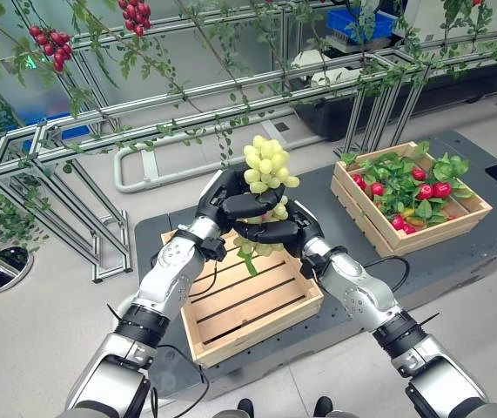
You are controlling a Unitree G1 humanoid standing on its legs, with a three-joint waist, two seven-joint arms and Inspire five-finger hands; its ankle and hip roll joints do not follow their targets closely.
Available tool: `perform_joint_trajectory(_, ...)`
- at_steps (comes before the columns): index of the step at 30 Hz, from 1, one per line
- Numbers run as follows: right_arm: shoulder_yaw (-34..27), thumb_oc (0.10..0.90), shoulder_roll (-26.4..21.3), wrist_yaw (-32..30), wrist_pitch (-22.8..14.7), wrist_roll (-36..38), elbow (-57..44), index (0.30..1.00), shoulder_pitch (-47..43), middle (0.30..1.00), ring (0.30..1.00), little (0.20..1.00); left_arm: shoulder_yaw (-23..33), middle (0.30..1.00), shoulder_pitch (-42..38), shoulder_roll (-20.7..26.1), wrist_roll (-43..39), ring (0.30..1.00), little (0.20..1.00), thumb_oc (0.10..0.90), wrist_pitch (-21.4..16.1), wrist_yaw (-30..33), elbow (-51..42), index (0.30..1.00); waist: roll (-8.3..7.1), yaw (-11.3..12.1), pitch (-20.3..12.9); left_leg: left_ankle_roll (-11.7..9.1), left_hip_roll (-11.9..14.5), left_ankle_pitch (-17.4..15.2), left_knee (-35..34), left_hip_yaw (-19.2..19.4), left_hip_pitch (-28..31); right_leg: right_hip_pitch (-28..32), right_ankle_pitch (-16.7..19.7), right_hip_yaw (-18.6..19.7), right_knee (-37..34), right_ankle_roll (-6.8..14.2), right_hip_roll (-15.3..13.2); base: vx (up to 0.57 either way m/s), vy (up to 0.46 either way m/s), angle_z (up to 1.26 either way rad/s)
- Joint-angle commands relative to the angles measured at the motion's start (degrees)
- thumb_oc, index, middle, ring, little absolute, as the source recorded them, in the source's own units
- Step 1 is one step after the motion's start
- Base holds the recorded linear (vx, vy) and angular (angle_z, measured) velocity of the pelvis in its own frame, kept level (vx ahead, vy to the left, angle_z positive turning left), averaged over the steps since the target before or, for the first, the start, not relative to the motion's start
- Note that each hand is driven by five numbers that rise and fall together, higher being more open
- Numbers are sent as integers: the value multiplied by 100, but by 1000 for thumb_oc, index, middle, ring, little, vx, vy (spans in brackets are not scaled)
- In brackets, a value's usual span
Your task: Pick up the fruits from the basket on one side to the basket on the other side
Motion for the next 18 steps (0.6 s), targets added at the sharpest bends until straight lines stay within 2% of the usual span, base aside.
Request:
perform_joint_trajectory(1, -468, 400, 599, 82, -1335, 419, -304, 300, -749, 300, 300, 300, -227, 300, -878, -115, 98, 300, 300, 400, -647, -29, 669, 300, -128, 38, -826, 96, -260, -431, 7, 24, -70, 256, -424, 116, 16, -75, -204, 0, 0, 0)
perform_joint_trajectory(4, -516, 400, 582, 35, -1349, 366, -304, 300, -735, 300, 300, 300, -184, 300, -885, -120, 114, 300, 300, 400, -682, 31, 649, 300, -137, 34, -831, 100, -259, -438, 7, 21, -70, 252, -425, 122, 16, -77, -207, 0, 0, 0)
perform_joint_trajectory(5, -547, 400, 555, 1, -1401, 314, -315, 300, -702, 300, 300, 300, -170, 556, -876, -129, 145, 556, 556, 571, -671, 124, 601, 556, -142, 34, -828, 99, -257, -448, 7, 13, -70, 254, -433, 125, 16, -79, -203, 0, 0, 0)
perform_joint_trajectory(6, -560, 400, 542, -17, -1406, 309, -317, 300, -705, 300, 300, 300, -166, 900, -870, -138, 138, 900, 900, 800, -664, 185, 575, 900, -143, 34, -823, 100, -257, -447, 7, 10, -68, 255, -432, 125, 16, -78, -203, 0, 0, 0)
perform_joint_trajectory(12, -597, 400, 555, -85, -1405, 282, -262, 300, -719, 300, 300, 300, -64, 900, -882, -186, 20, 900, 900, 800, -767, 356, 573, 900, -154, 24, -827, 93, -242, -452, 7, 24, -59, 258, -442, 136, 16, -87, -195, 0, 0, 0)
perform_joint_trajectory(16, -633, 400, 541, -66, -1363, 250, -231, 300, -698, 300, 300, 300, 28, 900, -897, -227, 21, 900, 900, 800, -1051, 615, 573, 900, -166, 7, -840, 89, -232, -461, 7, 39, -57, 254, -448, 142, 16, -88, -190, 0, 0, 0)
perform_joint_trajectory(18, -658, 400, 548, -77, -1330, 219, -252, 300, -672, 300, 300, 300, 110, 900, -899, -265, 54, 900, 900, 800, -1329, 874, 520, 900, -183, 0, -851, 89, -229, -466, 7, 39, -56, 253, -452, 151, 16, -93, -185, 0, 0, 0)
